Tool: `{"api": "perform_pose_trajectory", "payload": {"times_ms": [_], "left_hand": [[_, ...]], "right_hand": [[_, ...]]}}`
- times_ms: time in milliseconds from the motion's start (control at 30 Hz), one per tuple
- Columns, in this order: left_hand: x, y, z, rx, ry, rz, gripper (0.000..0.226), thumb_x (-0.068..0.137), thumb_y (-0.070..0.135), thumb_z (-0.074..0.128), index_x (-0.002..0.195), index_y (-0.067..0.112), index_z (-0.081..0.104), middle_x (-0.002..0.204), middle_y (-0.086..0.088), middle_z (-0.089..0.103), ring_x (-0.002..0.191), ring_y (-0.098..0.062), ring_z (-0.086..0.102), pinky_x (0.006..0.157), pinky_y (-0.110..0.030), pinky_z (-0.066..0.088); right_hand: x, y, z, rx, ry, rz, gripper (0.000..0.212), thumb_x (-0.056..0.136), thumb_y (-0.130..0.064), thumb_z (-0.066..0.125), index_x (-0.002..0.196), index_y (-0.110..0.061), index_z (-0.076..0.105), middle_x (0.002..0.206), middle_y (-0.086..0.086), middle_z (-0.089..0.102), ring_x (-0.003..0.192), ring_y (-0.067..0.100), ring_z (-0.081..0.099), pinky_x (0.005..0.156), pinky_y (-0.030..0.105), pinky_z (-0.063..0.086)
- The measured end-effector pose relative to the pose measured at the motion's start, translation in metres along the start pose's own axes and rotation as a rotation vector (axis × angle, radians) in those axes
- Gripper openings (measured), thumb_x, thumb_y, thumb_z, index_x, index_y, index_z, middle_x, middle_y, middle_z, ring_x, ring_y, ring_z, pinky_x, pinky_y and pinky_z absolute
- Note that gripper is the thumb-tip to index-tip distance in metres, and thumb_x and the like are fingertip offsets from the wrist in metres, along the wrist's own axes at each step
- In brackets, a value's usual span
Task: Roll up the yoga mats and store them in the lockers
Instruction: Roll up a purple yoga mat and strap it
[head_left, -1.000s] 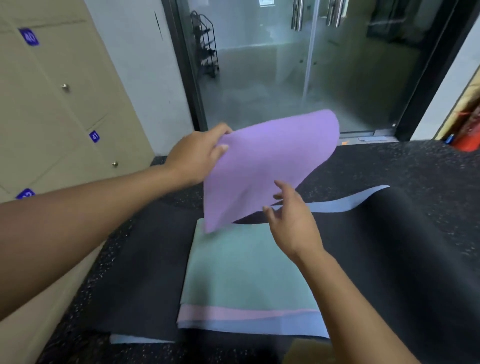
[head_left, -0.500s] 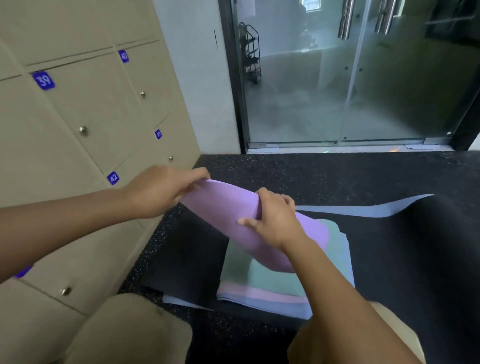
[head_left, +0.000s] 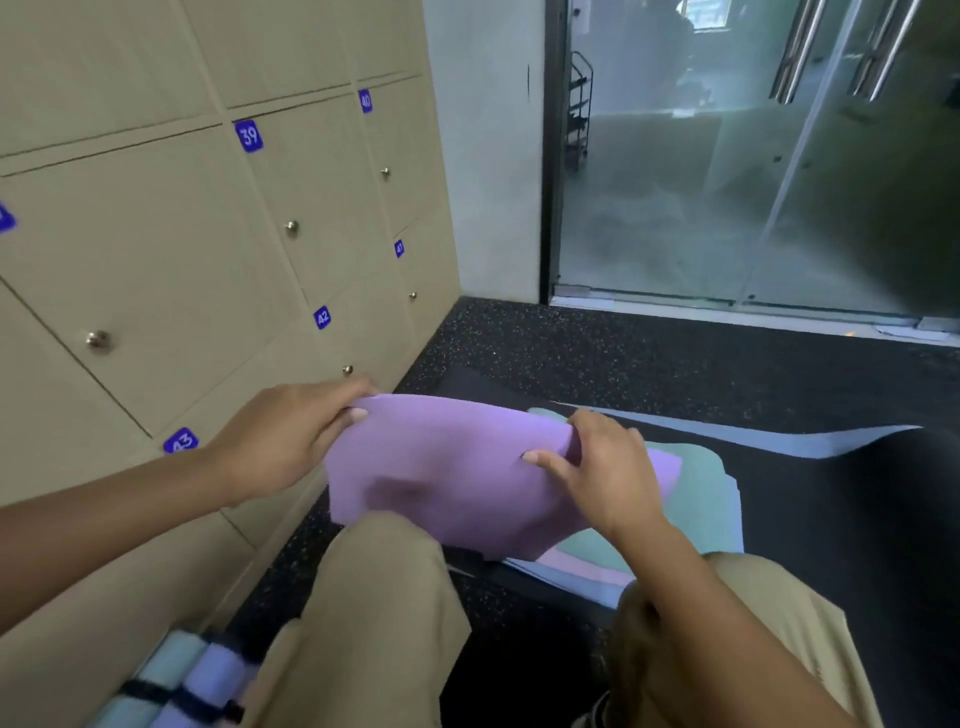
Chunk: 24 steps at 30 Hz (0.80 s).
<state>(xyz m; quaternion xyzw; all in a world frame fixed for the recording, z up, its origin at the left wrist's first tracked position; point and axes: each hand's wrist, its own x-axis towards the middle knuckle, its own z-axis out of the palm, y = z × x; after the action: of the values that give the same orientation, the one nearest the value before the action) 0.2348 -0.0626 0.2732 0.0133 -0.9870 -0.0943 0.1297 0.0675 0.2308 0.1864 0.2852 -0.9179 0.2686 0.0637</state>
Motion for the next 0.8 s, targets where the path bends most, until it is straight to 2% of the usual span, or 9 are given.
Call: {"api": "perform_pose_trajectory", "payload": {"times_ms": [100, 200, 300, 367, 433, 533, 667, 800], "left_hand": [[-0.046, -0.001, 0.002, -0.030, 0.039, -0.054, 0.026, 0.093, 0.054, 0.036, 0.107, 0.040, 0.053, 0.074, 0.022, 0.058, 0.068, 0.001, 0.056, 0.057, -0.027, 0.042], [-0.088, 0.007, -0.001, -0.032, 0.036, -0.072, 0.015, 0.091, 0.051, 0.045, 0.102, 0.044, 0.052, 0.077, 0.027, 0.057, 0.071, 0.005, 0.054, 0.059, -0.016, 0.038], [-0.115, 0.022, -0.003, -0.054, 0.028, -0.045, 0.021, 0.093, 0.057, 0.044, 0.099, 0.041, 0.055, 0.082, 0.022, 0.057, 0.073, 0.001, 0.054, 0.061, -0.023, 0.043], [-0.127, 0.029, -0.002, -0.041, 0.066, 0.006, 0.030, 0.097, 0.057, 0.043, 0.101, 0.034, 0.062, 0.087, 0.017, 0.062, 0.076, -0.006, 0.058, 0.066, -0.033, 0.049], [-0.135, 0.037, -0.003, 0.024, 0.118, 0.042, 0.039, 0.102, 0.054, 0.038, 0.100, 0.026, 0.066, 0.086, 0.012, 0.064, 0.077, -0.018, 0.061, 0.069, -0.039, 0.048], [-0.147, 0.055, -0.007, 0.119, 0.159, 0.085, 0.047, 0.106, 0.049, 0.030, 0.093, 0.022, 0.066, 0.079, 0.007, 0.061, 0.073, -0.025, 0.058, 0.067, -0.040, 0.044], [-0.175, 0.085, 0.000, 0.074, 0.183, 0.132, 0.037, 0.104, 0.046, 0.040, 0.090, 0.024, 0.066, 0.083, 0.009, 0.062, 0.074, -0.022, 0.057, 0.071, -0.033, 0.037], [-0.198, 0.105, 0.015, -0.009, 0.169, 0.177, 0.046, 0.108, 0.049, 0.033, 0.086, 0.024, 0.064, 0.082, 0.013, 0.059, 0.072, -0.017, 0.055, 0.071, -0.031, 0.038]], "right_hand": [[-0.035, -0.015, -0.004, 0.002, 0.169, -0.109, 0.042, 0.085, -0.062, 0.069, 0.084, -0.024, 0.050, 0.079, -0.011, 0.047, 0.081, 0.021, 0.048, 0.076, 0.033, 0.025], [-0.075, -0.027, -0.011, 0.001, 0.264, -0.239, 0.040, 0.089, -0.061, 0.058, 0.084, -0.022, 0.055, 0.079, -0.007, 0.054, 0.079, 0.021, 0.047, 0.075, 0.034, 0.027], [-0.109, -0.041, -0.023, -0.010, 0.302, -0.309, 0.037, 0.094, -0.055, 0.054, 0.082, -0.020, 0.059, 0.078, -0.006, 0.055, 0.075, 0.020, 0.047, 0.073, 0.035, 0.028], [-0.129, -0.048, -0.030, -0.028, 0.316, -0.345, 0.038, 0.098, -0.051, 0.051, 0.082, -0.018, 0.062, 0.079, -0.005, 0.055, 0.075, 0.021, 0.046, 0.072, 0.035, 0.028], [-0.148, -0.054, -0.038, -0.038, 0.325, -0.367, 0.044, 0.103, -0.049, 0.044, 0.084, -0.015, 0.064, 0.082, -0.001, 0.059, 0.077, 0.022, 0.046, 0.073, 0.036, 0.030], [-0.183, -0.062, -0.052, -0.049, 0.282, -0.383, 0.048, 0.108, -0.047, 0.034, 0.093, -0.015, 0.066, 0.091, 0.002, 0.063, 0.085, 0.022, 0.048, 0.080, 0.036, 0.033], [-0.227, -0.071, -0.058, -0.055, 0.201, -0.463, 0.036, 0.108, -0.039, 0.041, 0.099, -0.017, 0.068, 0.093, -0.002, 0.062, 0.085, 0.023, 0.053, 0.079, 0.037, 0.037], [-0.264, -0.070, -0.057, 0.040, 0.185, -0.450, 0.030, 0.103, -0.035, 0.052, 0.093, -0.017, 0.075, 0.092, -0.005, 0.064, 0.083, 0.018, 0.059, 0.078, 0.036, 0.040]]}}
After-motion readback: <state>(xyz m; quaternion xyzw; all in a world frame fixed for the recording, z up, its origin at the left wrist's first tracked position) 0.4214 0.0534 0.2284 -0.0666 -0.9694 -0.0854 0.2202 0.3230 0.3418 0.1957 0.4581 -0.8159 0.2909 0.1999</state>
